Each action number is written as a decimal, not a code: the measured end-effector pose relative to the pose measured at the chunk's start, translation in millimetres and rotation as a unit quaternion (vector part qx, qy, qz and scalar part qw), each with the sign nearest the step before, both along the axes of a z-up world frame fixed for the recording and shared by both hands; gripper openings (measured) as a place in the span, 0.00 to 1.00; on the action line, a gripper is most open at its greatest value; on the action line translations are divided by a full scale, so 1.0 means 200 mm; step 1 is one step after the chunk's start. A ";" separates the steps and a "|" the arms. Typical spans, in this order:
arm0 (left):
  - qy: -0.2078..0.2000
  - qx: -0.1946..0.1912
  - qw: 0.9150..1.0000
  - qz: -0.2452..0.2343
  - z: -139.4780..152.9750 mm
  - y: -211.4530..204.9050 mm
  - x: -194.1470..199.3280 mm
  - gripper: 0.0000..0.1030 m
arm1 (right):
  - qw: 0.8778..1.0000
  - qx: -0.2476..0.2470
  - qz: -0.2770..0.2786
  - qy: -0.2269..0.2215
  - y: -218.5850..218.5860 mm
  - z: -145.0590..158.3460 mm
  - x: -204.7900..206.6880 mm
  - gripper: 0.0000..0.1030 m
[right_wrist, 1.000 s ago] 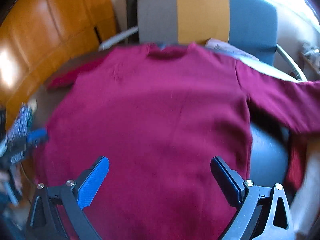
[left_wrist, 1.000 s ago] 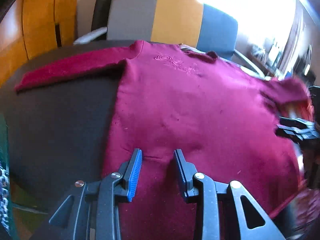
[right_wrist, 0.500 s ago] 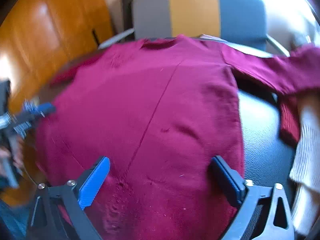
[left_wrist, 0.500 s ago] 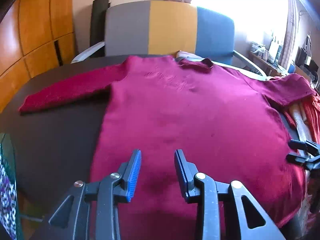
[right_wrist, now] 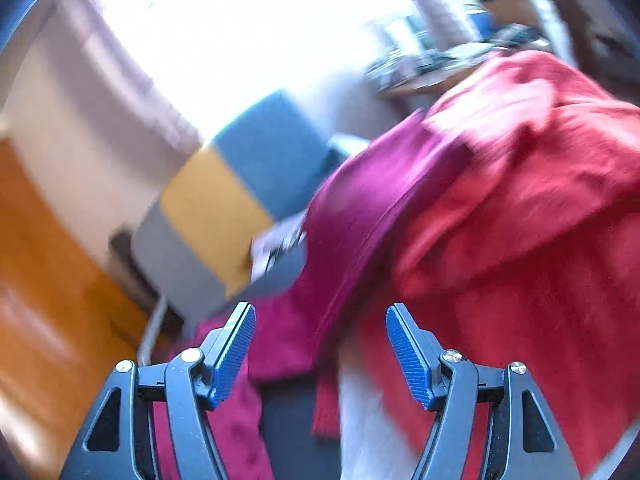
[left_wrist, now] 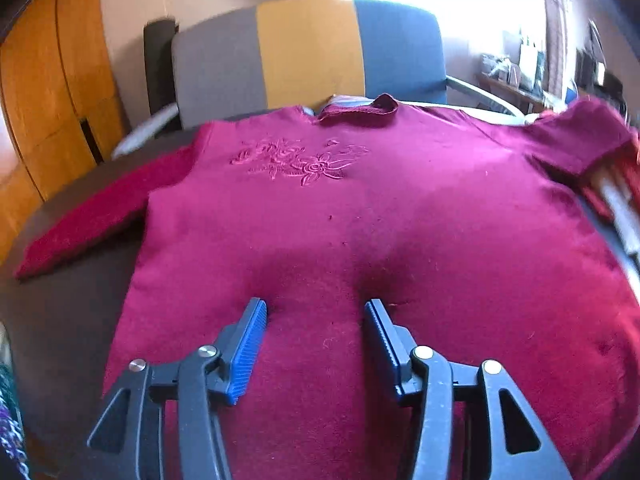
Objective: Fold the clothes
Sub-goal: 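Grasp a sweatshirt sleeve with the right gripper and fold it across the body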
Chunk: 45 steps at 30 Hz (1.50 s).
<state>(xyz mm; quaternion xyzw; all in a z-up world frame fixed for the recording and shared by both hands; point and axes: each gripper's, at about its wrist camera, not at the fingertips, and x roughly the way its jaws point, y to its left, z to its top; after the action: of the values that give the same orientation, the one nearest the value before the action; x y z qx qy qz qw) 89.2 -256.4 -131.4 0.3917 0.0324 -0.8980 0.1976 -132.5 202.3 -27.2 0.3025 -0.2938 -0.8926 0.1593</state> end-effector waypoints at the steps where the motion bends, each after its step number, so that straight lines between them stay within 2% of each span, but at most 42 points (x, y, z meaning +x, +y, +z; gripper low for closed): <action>1: 0.001 0.003 1.000 0.003 0.00 0.00 0.00 0.50 | 1.000 -0.010 -0.013 0.002 0.04 0.01 -0.02 0.68; 4: 0.006 0.024 1.000 0.008 0.01 -0.03 0.00 0.51 | 0.998 -0.035 -0.046 -0.001 0.13 0.02 -0.11 0.67; 12: 0.006 0.025 1.000 0.008 0.00 -0.03 -0.01 0.52 | 0.997 -0.020 -0.076 -0.021 0.17 0.01 -0.26 0.51; 13: 0.006 0.025 1.000 0.008 0.00 -0.03 -0.01 0.52 | 0.996 -0.018 -0.079 -0.023 0.18 0.01 -0.28 0.43; 14: 0.006 0.024 1.000 0.008 0.00 -0.03 -0.01 0.52 | 0.996 -0.016 -0.083 -0.025 0.18 0.01 -0.30 0.29; 16: 0.007 0.026 1.000 0.008 0.00 -0.03 -0.01 0.52 | 0.995 -0.012 -0.090 -0.030 0.20 0.01 -0.34 0.10; 18: 0.009 0.028 1.000 0.008 0.00 -0.03 -0.01 0.52 | 0.996 0.020 -0.080 -0.025 0.16 0.04 -0.35 0.10; 21: 0.012 0.030 0.999 0.009 0.00 -0.03 -0.01 0.52 | 0.998 0.046 -0.034 -0.002 0.04 0.12 -0.35 0.10; 25: 0.017 0.036 0.999 0.009 0.00 -0.04 0.00 0.52 | 0.997 0.054 0.044 0.016 -0.27 0.16 -0.36 0.10; 29: 0.024 0.046 0.999 0.009 0.00 -0.05 0.01 0.52 | 0.990 0.060 0.128 0.020 -0.71 0.16 -0.35 0.10; 32: 0.030 0.053 0.998 0.008 0.00 -0.06 0.03 0.52 | 0.978 0.071 0.195 0.017 -1.09 0.10 -0.31 0.10; 35: 0.033 0.055 0.998 0.005 0.00 -0.06 0.04 0.52 | 0.960 0.096 0.265 0.005 -1.46 0.00 -0.19 0.10; 38: 0.036 0.058 0.998 0.001 0.00 -0.06 0.05 0.52 | 0.941 0.132 0.310 -0.010 -1.69 -0.13 -0.10 0.14; 40: 0.038 0.060 0.998 -0.001 0.00 -0.06 0.05 0.52 | 0.935 0.143 0.324 -0.019 -1.72 -0.19 -0.03 0.19; 41: 0.038 0.060 0.997 -0.002 0.01 -0.06 0.05 0.52 | 0.932 0.148 0.330 -0.024 -1.74 -0.22 0.00 0.27; 43: 0.036 0.062 0.997 -0.003 0.01 -0.06 0.04 0.52 | 0.927 0.156 0.340 -0.029 -1.73 -0.27 0.06 0.35; 45: 0.030 0.070 0.997 -0.001 0.03 -0.07 0.03 0.52 | 0.923 0.164 0.347 -0.023 -1.66 -0.28 0.12 0.35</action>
<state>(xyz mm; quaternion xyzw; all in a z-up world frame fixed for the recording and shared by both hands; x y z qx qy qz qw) 95.6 -270.4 -126.1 0.3775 0.1008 -0.9052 0.1673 -108.1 -130.7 -83.9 0.4276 -0.0238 -0.8102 0.4003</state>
